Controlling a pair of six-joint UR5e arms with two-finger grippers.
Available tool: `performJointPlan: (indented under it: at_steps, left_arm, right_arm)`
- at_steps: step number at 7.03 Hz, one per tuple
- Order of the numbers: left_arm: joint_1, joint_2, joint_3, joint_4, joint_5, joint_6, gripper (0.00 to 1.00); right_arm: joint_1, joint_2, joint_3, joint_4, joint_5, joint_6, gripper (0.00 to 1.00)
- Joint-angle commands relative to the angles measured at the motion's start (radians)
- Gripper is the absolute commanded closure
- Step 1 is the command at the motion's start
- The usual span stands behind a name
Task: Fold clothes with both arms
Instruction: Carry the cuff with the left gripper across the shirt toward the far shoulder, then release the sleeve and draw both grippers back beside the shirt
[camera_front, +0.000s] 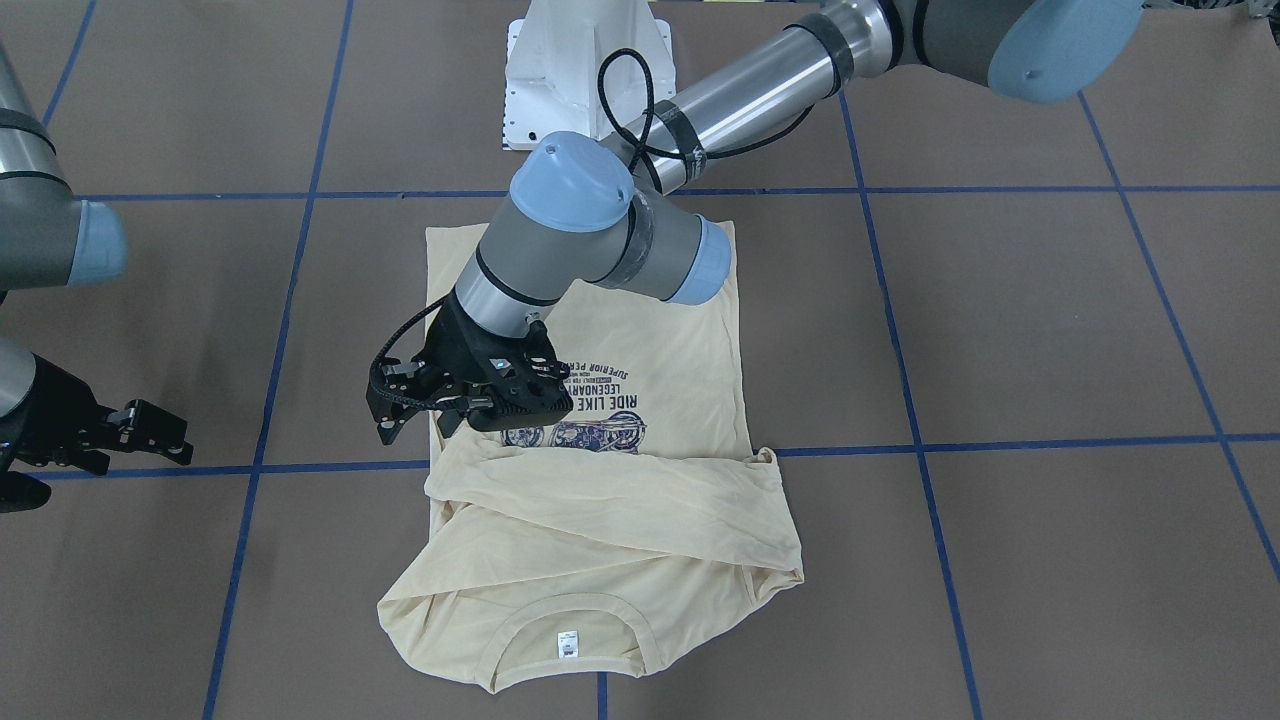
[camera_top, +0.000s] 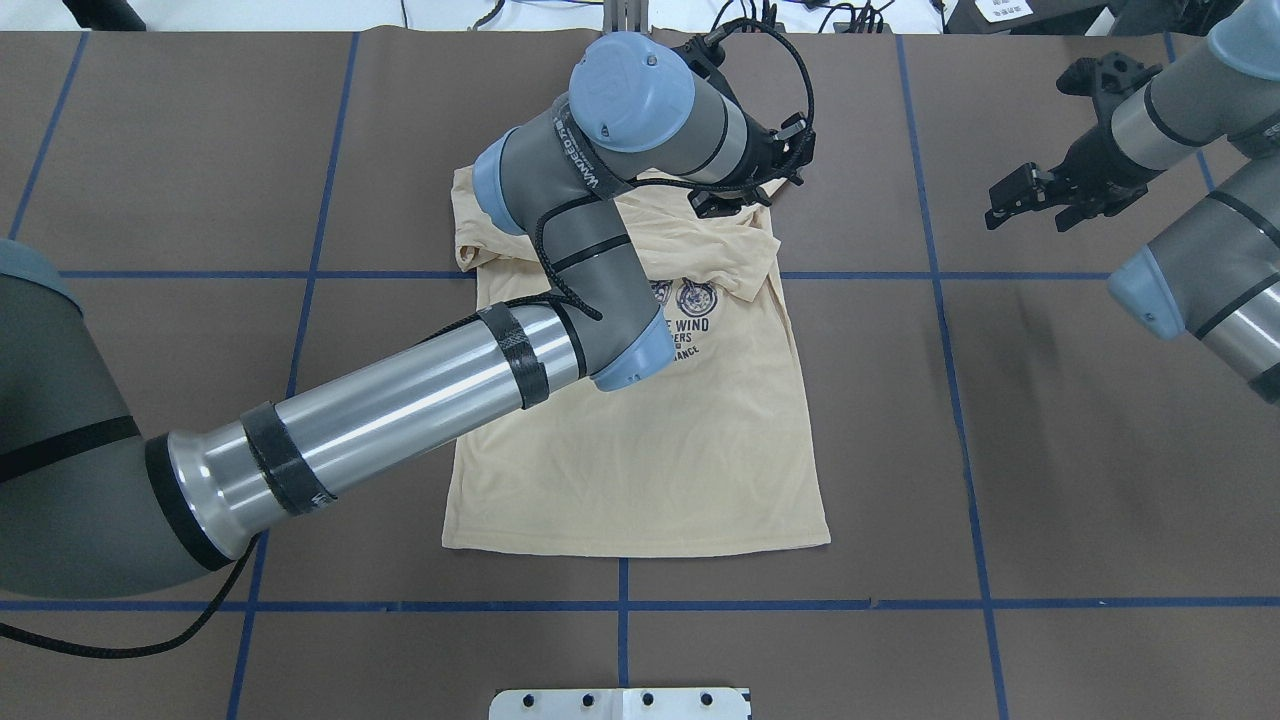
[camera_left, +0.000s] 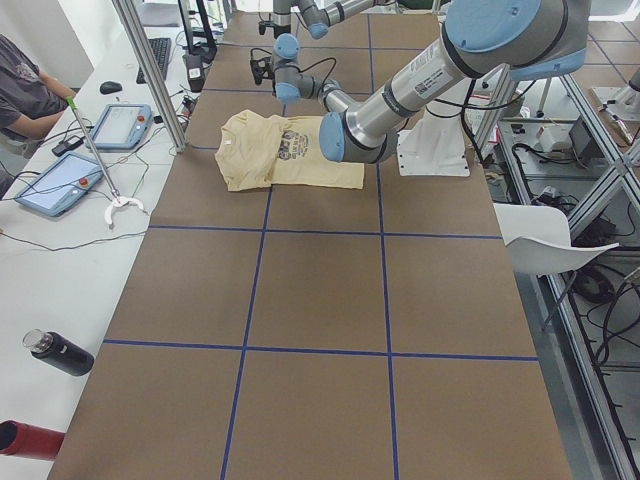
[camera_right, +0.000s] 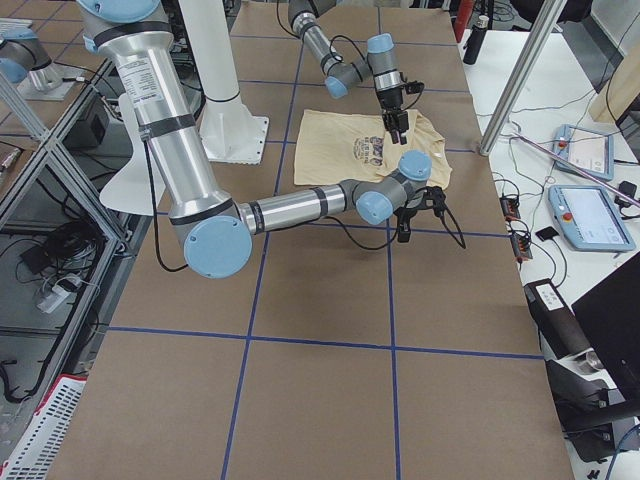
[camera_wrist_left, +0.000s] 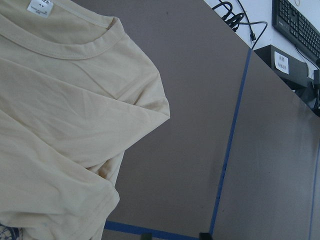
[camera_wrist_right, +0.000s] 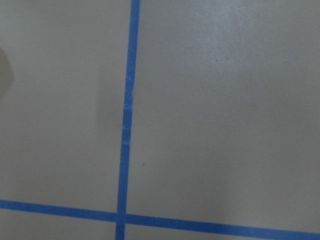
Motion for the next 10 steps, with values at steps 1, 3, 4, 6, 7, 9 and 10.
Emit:
performJointPlan:
  at_steps: [1,3,4,6,7,9,10]
  left_arm:
    - [-0.024,0.137,-0.188,0.021,-0.116,0.005,0.20]
    - [-0.042,0.355,-0.483,0.158,-0.118,0.166,0.22]
    - [-0.061,0.452,-0.633,0.281,-0.118,0.320,0.22]
    - [-0.095,0.708,-0.895,0.345,-0.120,0.494,0.22]
    - [-0.102,0.779,-0.950,0.345,-0.121,0.543,0.22]
    - [-0.101,0.836,-0.963,0.340,-0.120,0.553,0.22]
    - [-0.101,0.841,-0.963,0.340,-0.120,0.553,0.22]
  right_arm:
    - [-0.077,0.007,0.079,0.027,-0.018,0.252,0.01]
    - [-0.265,-0.010,0.256,0.082,-0.259,0.652,0.01]
    - [-0.330,-0.019,0.321,0.075,-0.325,0.753,0.01]
    - [-0.433,-0.141,0.482,0.068,-0.396,0.931,0.01]
    - [-0.523,-0.195,0.547,0.064,-0.497,1.021,0.01]
    - [-0.725,-0.192,0.635,-0.128,-0.679,1.256,0.02]
    - [-0.806,-0.136,0.627,-0.209,-0.785,1.299,0.03]
